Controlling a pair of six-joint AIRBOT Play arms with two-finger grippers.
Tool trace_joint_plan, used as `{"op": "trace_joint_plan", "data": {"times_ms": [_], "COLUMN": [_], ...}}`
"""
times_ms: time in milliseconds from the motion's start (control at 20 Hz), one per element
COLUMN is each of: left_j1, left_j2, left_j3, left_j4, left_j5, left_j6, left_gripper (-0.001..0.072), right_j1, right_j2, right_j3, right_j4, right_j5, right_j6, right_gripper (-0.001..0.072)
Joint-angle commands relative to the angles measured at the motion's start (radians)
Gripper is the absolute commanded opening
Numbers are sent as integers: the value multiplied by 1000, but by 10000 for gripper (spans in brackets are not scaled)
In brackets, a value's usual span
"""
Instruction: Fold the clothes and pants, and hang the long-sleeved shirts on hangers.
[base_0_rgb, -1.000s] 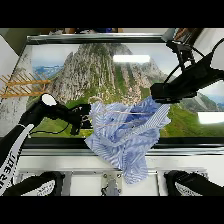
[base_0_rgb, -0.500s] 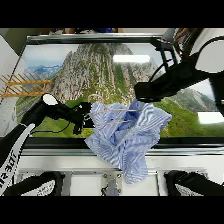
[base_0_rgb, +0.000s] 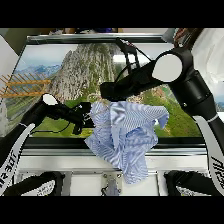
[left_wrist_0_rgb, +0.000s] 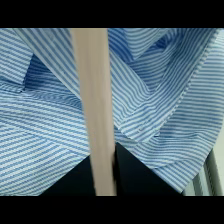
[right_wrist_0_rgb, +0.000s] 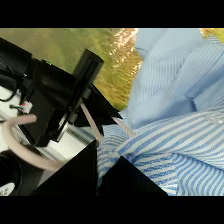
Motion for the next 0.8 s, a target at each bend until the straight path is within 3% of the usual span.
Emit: {"op": "trace_joint_plan", "data": {"times_ms": [0, 550, 600, 700, 750], "left_j1": [-1, -1, -1, -1, -1], "left_j2": [-1, 0, -1, 0, 0], "left_j3": [0, 0, 0, 0, 0], "left_j4": [-1, -1, -1, -1, -1], "left_j5": [-1, -16, -16, -18, -19], "left_j6": [0, 0, 0, 0, 0], "left_gripper": [19, 19, 19, 19, 19], "right_j1": [21, 20, 20, 20, 20], "right_j2": [-26, -33, -32, -32, -32], "right_j3": [1, 1, 1, 1, 1], "right_j4": [8, 8, 9, 9, 9], "right_j5": [-50, -47, -47, -47, -46], "right_j6": [26, 26, 26, 23, 22], "right_gripper": [23, 34, 65, 400, 415]}}
